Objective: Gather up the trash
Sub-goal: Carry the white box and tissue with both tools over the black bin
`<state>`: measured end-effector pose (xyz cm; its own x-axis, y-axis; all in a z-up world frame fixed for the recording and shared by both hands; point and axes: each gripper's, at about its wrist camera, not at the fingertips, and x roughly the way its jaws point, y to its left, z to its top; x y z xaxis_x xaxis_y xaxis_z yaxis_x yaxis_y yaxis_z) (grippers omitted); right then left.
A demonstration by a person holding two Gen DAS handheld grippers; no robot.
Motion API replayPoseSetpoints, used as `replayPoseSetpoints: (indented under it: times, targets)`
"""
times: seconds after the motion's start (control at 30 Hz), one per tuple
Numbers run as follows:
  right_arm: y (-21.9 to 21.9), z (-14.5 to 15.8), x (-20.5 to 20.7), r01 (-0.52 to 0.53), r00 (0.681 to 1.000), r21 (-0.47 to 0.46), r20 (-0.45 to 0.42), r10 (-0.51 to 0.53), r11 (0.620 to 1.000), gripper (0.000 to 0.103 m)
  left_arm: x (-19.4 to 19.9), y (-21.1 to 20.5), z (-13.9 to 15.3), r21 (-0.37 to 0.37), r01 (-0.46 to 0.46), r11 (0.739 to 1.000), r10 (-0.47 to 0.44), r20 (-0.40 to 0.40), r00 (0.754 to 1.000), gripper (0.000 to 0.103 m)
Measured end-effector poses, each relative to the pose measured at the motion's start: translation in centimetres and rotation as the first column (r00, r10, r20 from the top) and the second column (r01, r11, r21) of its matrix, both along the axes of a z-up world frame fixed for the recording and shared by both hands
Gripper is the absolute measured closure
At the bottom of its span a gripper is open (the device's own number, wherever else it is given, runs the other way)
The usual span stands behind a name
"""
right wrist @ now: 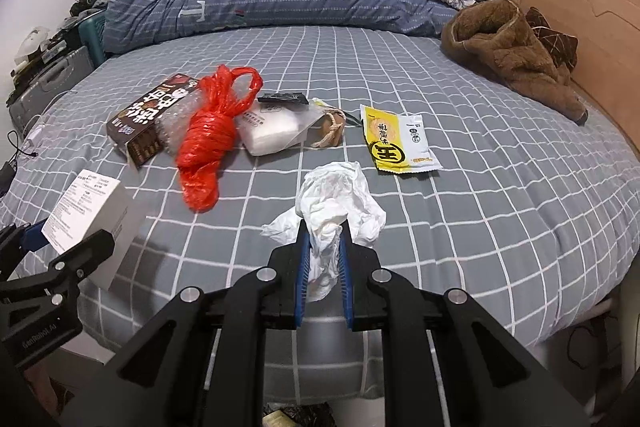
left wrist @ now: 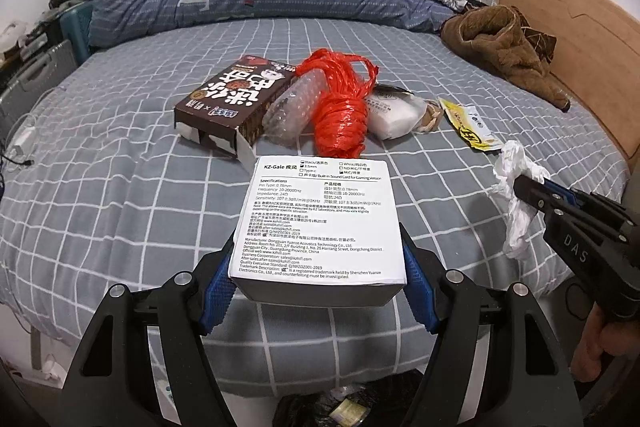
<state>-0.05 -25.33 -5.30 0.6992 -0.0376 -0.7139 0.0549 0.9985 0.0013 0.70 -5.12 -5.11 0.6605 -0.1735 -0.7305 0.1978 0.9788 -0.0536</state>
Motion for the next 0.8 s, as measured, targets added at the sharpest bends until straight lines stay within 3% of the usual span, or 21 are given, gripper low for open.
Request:
replayPoseSetpoints:
  times: [0.43,0.8]
  targets:
    - [0.9,1.7,-3.6,-0.012,0.999,0.013,0.036,0.012,1.000,0.090,-3.8,0.8,1.3,-0.010,0.009,1.000,-0.009,0.013,1.000,0.034]
    - [1.2,1.4,-7.4,-0.020,1.000,0.018,0.020,0.019,1.000,0.090,-6.5,0.1,0.9,-0.021,0.023,1.000,-0.022,0.005,1.000,0.034]
